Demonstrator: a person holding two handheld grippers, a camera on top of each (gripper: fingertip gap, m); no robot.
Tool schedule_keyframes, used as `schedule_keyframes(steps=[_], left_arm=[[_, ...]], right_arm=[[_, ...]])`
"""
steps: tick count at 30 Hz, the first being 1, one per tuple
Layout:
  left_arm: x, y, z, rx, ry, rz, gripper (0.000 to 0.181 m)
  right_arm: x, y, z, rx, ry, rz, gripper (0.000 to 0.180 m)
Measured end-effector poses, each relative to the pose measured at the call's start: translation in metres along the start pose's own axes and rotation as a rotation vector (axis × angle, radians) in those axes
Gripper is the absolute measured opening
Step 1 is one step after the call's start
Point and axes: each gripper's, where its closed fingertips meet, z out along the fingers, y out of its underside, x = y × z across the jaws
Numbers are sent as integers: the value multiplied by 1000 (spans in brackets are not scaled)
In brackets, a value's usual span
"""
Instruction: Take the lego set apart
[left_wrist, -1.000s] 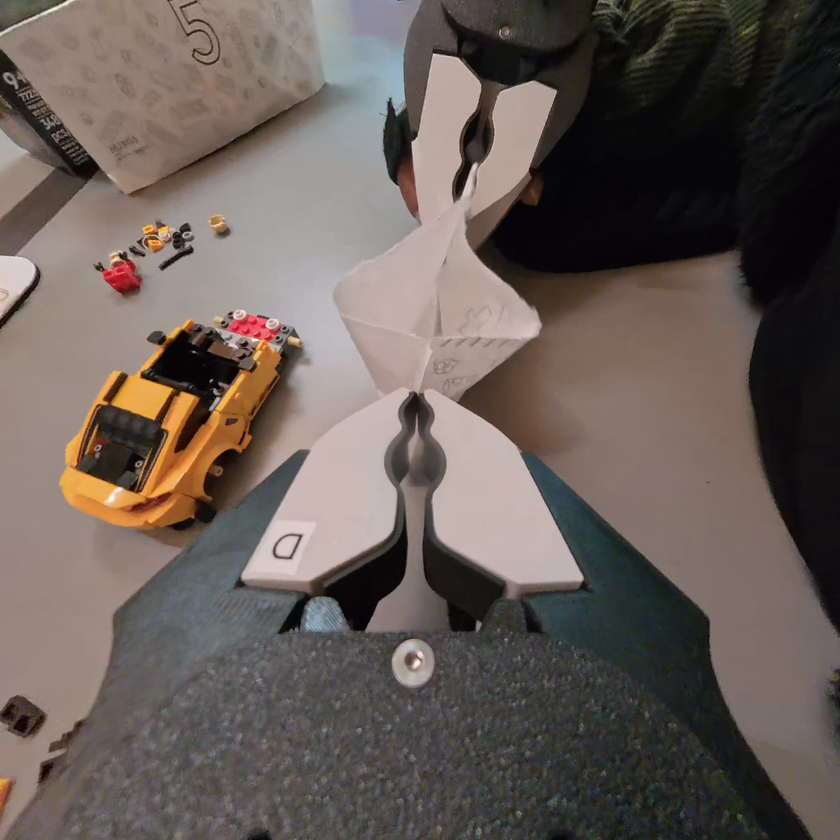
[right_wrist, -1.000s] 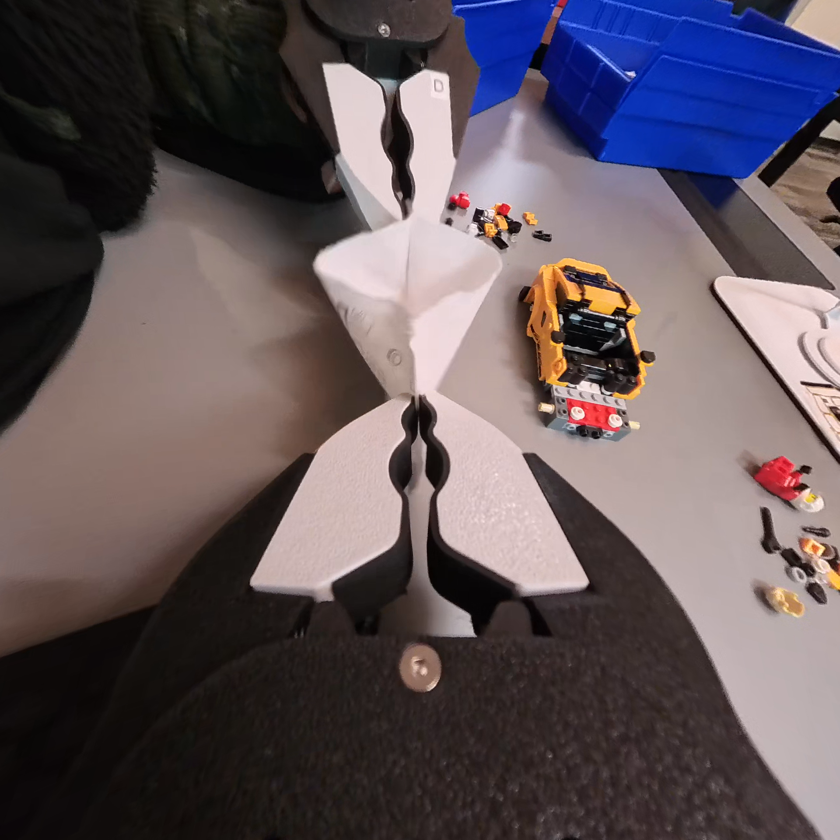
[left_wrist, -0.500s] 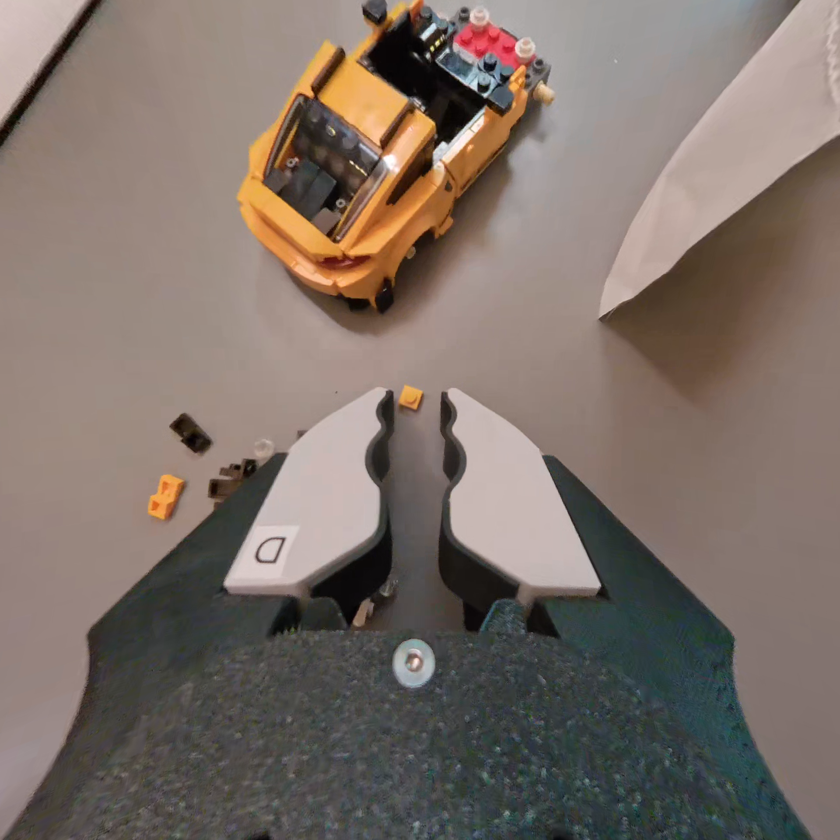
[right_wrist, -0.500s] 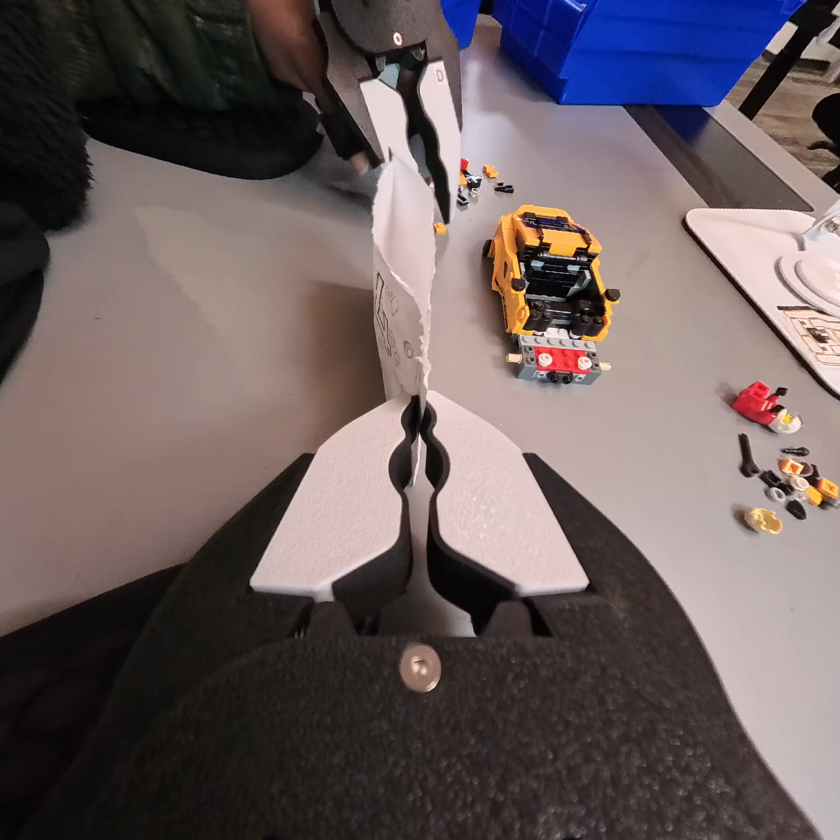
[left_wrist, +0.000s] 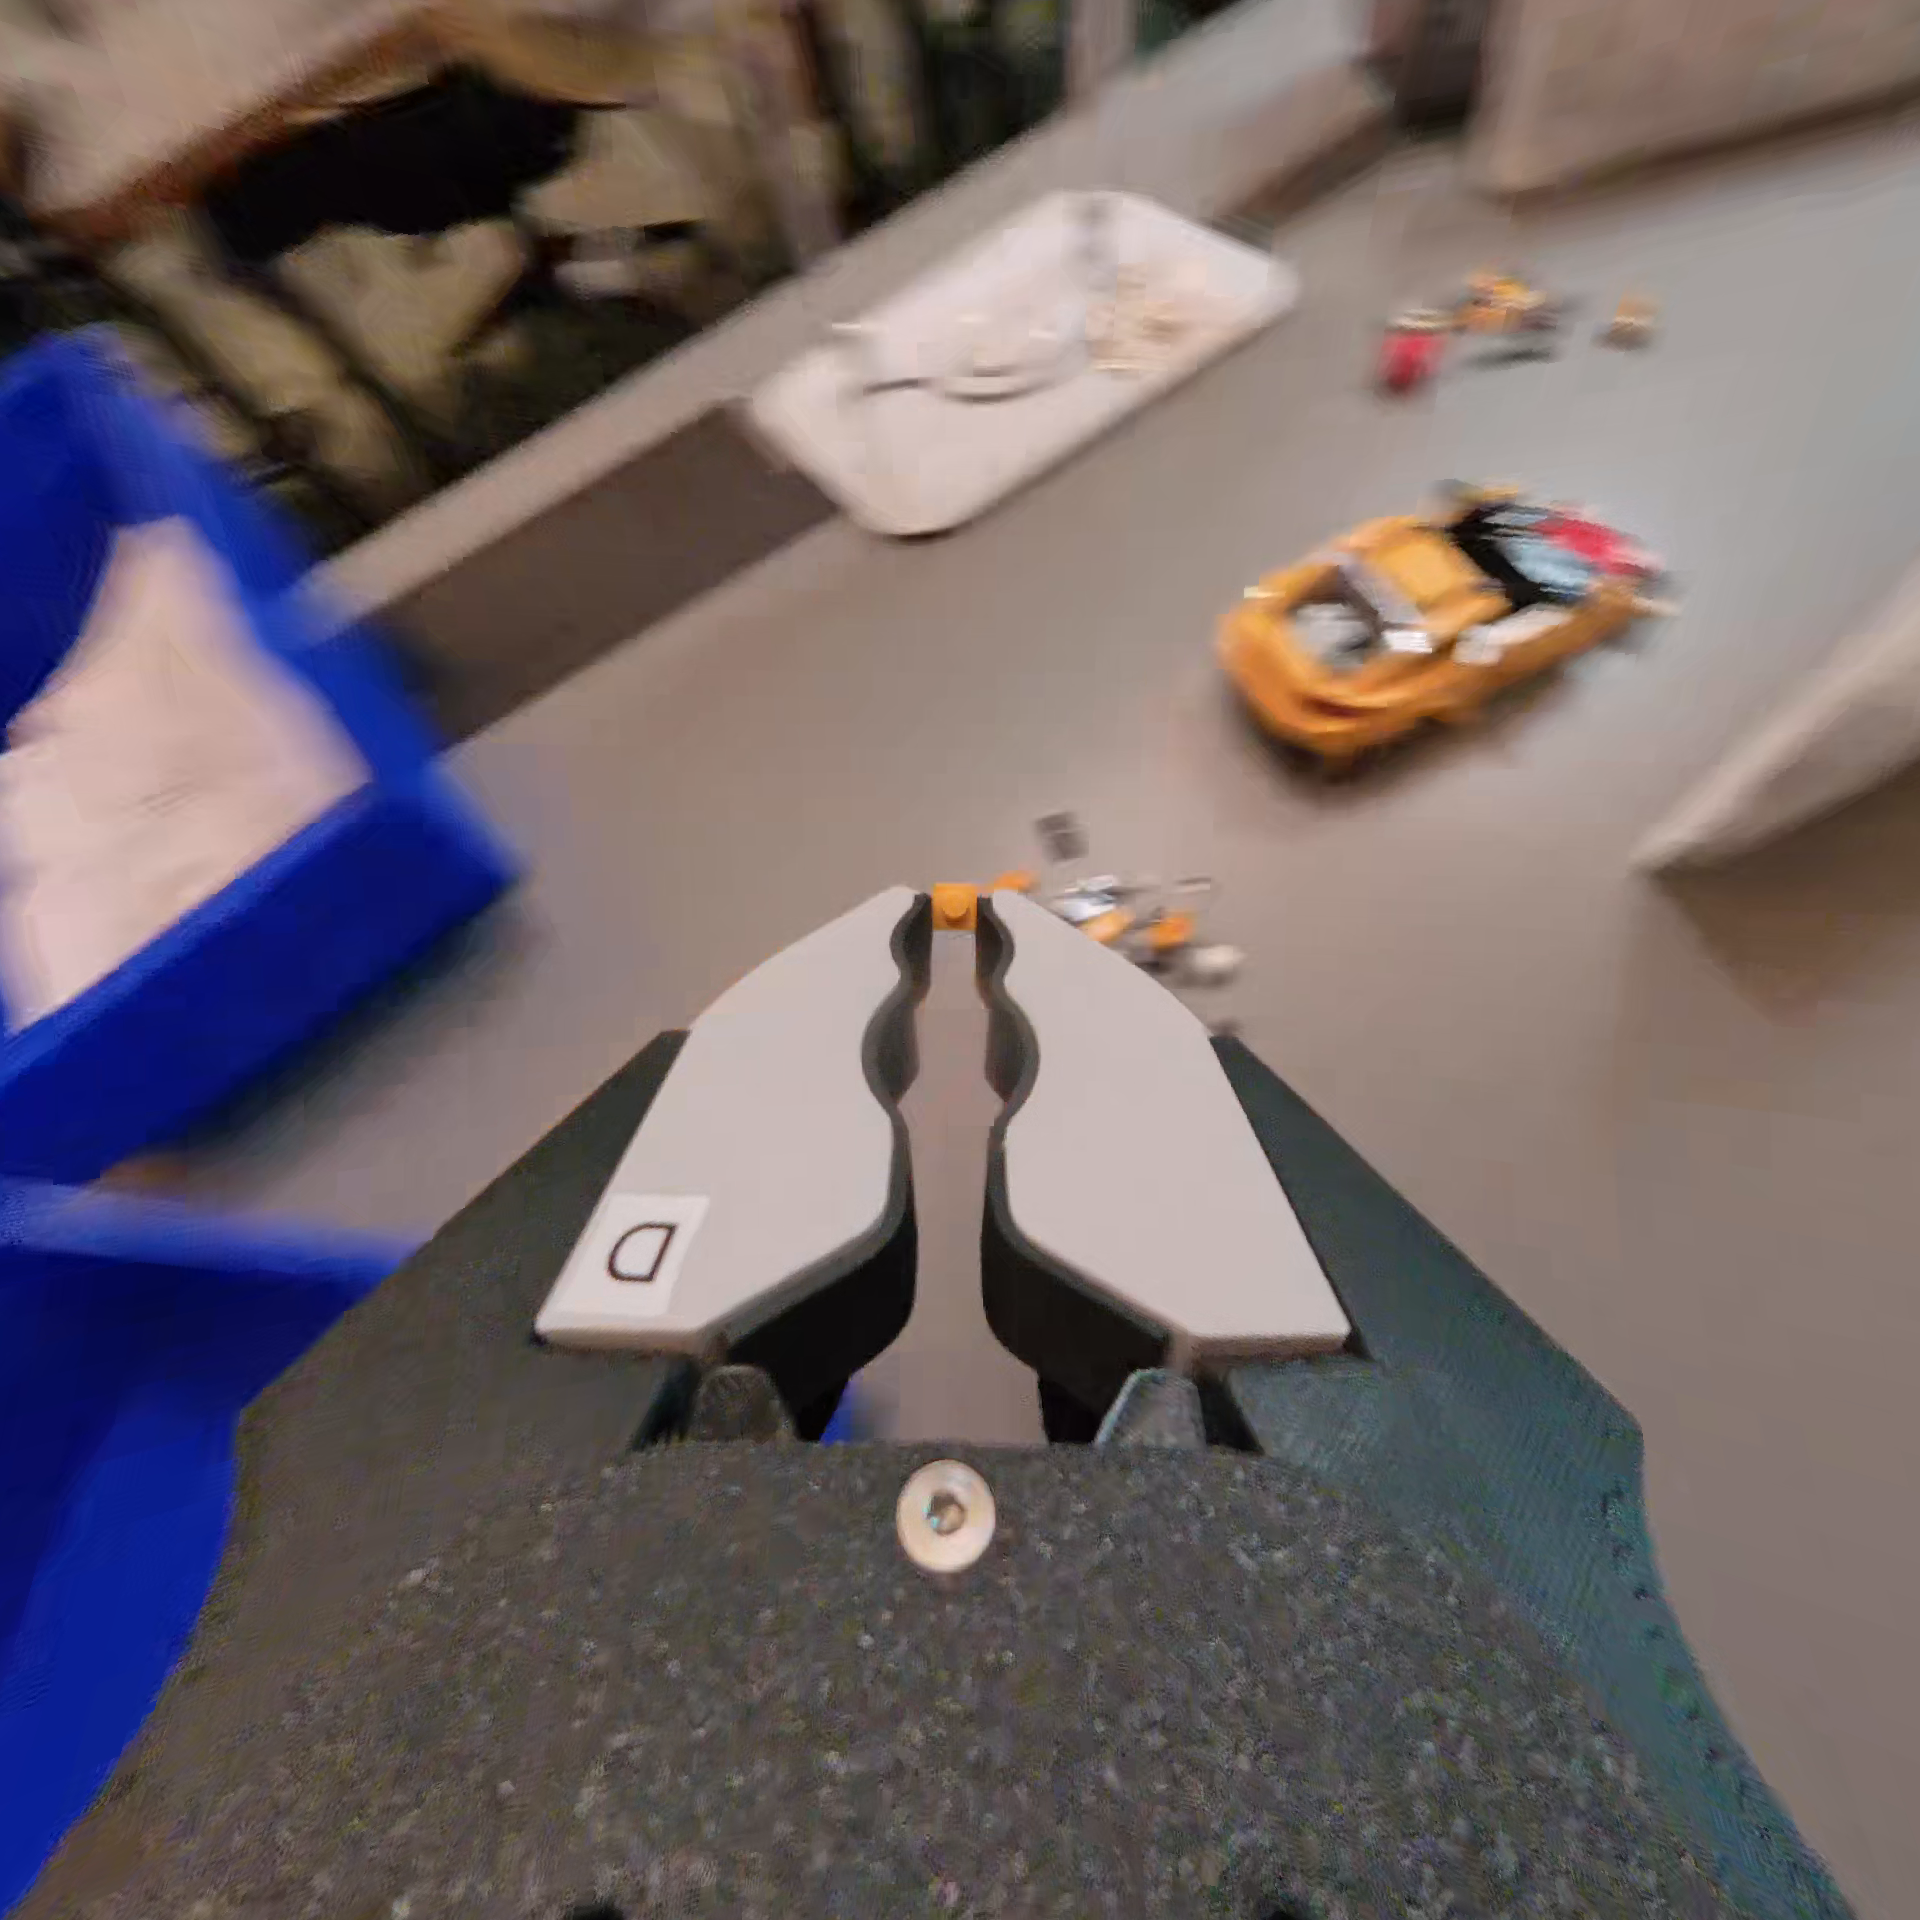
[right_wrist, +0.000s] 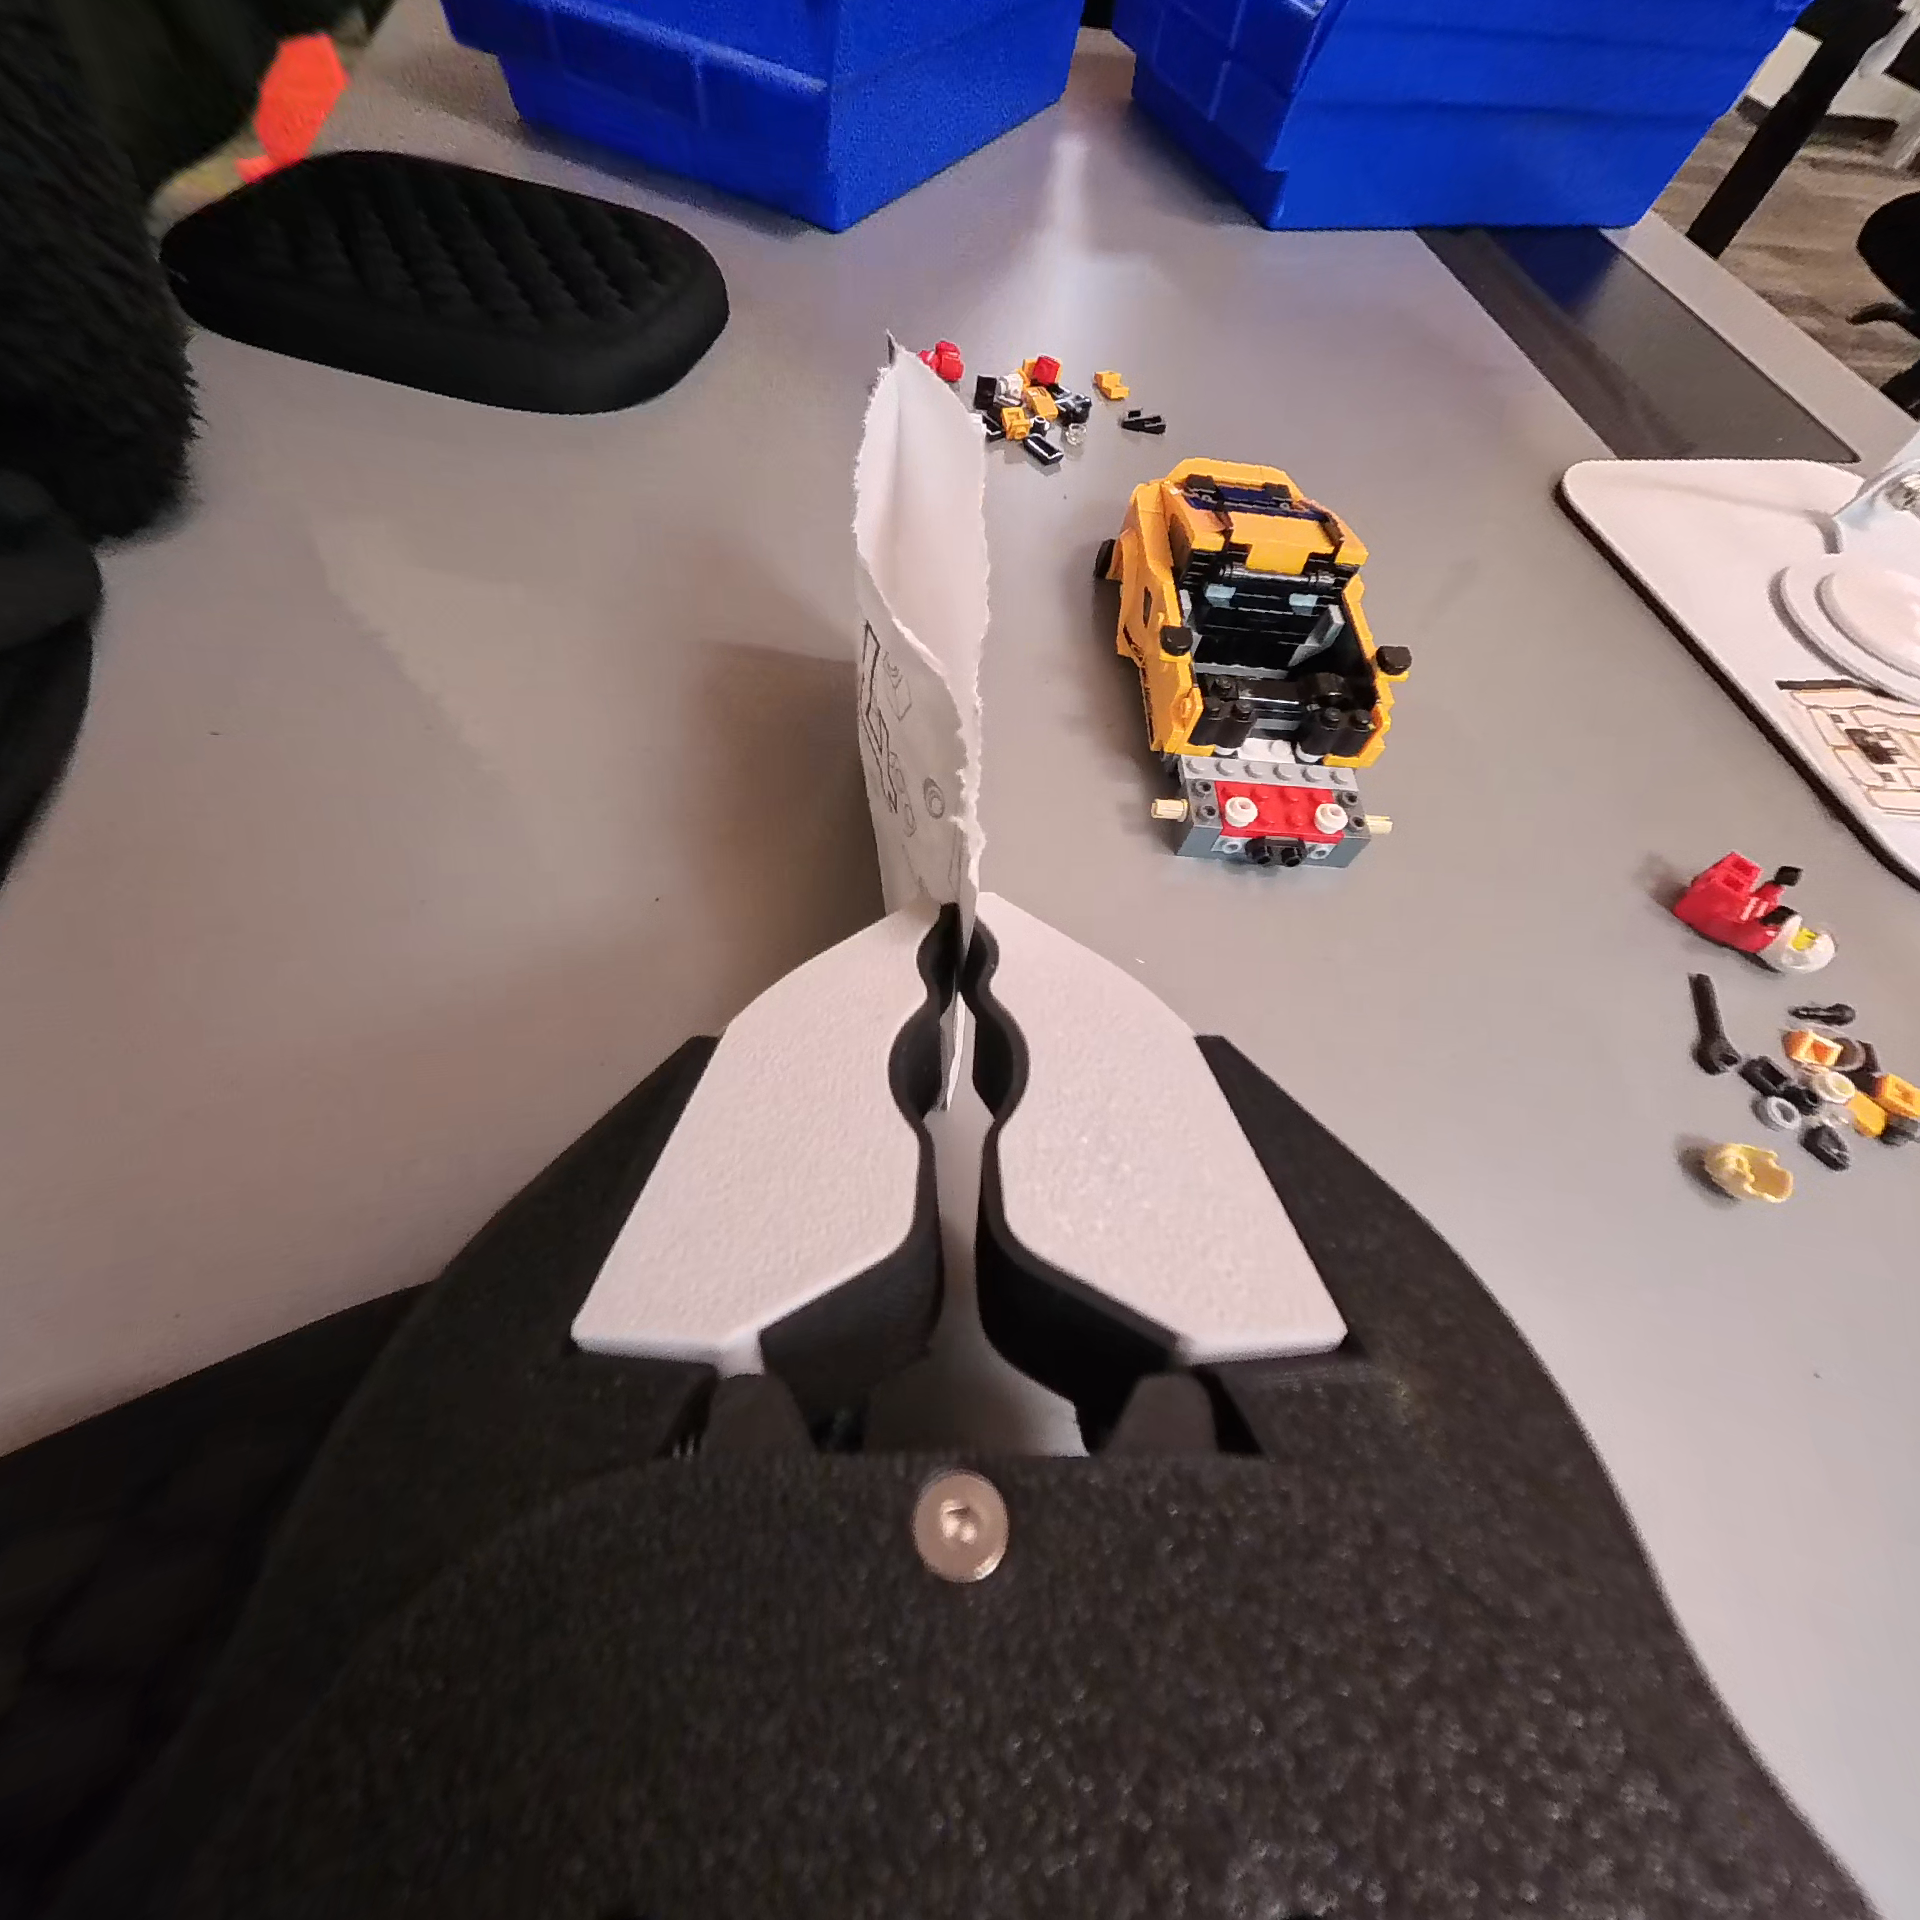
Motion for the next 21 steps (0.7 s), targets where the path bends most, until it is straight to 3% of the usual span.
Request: schedule_keyframes(steps=[4,7,11,14,17,21], left_arm=[[-88,52,-55,-145,-241,-201,7],[-99,98,-55,-288,-226,-275,8],[-95,127,-46,-359,-198,-347,19],[-90,126,-41,-340,-186,-357,29],[-70,96,-37,-224,-121,-292,33],[3,64,-16,-169,162,-233,27]], right_arm=[[0,0,0,0,0,0,0],[1,0,0,-1,5,0,0],[1,0,0,1,7,8,0],[2,0,0,3,6,12,0],[2,0,0,3,7,13,0],[2,0,0,3,9,14,0]])
